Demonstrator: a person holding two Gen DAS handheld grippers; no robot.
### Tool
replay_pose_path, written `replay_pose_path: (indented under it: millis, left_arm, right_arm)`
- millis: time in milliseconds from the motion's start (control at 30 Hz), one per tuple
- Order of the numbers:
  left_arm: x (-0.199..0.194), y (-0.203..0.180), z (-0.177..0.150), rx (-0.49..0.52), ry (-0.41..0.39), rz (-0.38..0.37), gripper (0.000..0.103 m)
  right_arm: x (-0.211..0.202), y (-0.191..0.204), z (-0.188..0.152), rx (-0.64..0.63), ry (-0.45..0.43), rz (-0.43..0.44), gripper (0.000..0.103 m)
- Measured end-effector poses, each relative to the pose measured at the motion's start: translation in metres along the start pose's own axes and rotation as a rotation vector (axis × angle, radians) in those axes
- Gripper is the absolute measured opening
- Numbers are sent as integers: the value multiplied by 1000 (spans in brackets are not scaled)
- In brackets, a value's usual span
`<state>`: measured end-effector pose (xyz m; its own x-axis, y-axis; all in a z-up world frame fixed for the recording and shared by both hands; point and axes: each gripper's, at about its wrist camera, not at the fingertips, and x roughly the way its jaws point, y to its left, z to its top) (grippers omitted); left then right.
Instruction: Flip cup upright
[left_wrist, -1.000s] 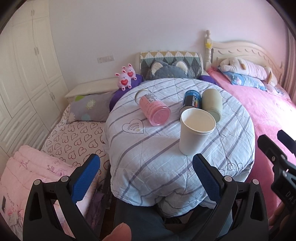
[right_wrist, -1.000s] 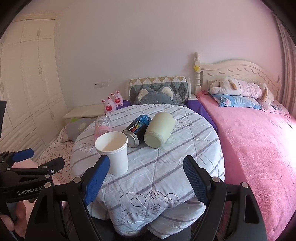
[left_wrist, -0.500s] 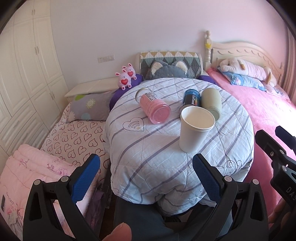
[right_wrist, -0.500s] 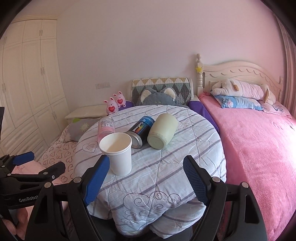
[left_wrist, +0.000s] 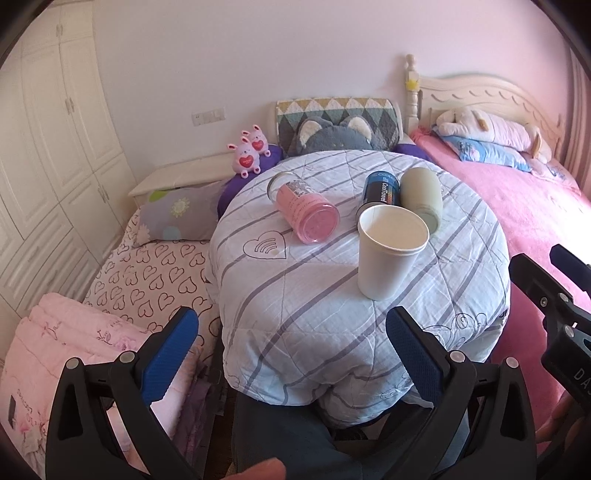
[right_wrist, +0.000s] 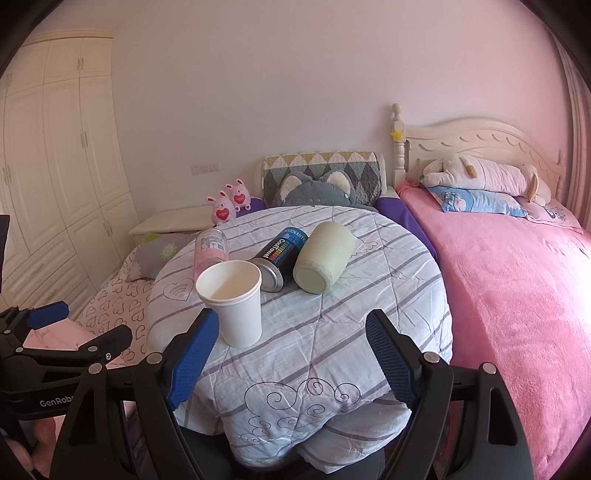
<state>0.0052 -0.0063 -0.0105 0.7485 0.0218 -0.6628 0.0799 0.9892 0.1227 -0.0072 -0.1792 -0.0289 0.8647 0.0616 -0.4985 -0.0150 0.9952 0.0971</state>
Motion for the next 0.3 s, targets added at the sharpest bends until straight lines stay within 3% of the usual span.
replay_pose_path:
  millis: [300]
  left_arm:
    - [-3, 1, 2, -2, -11, -20, 103]
  right_arm:
    - [2, -2, -1, 3, 12, 3, 83]
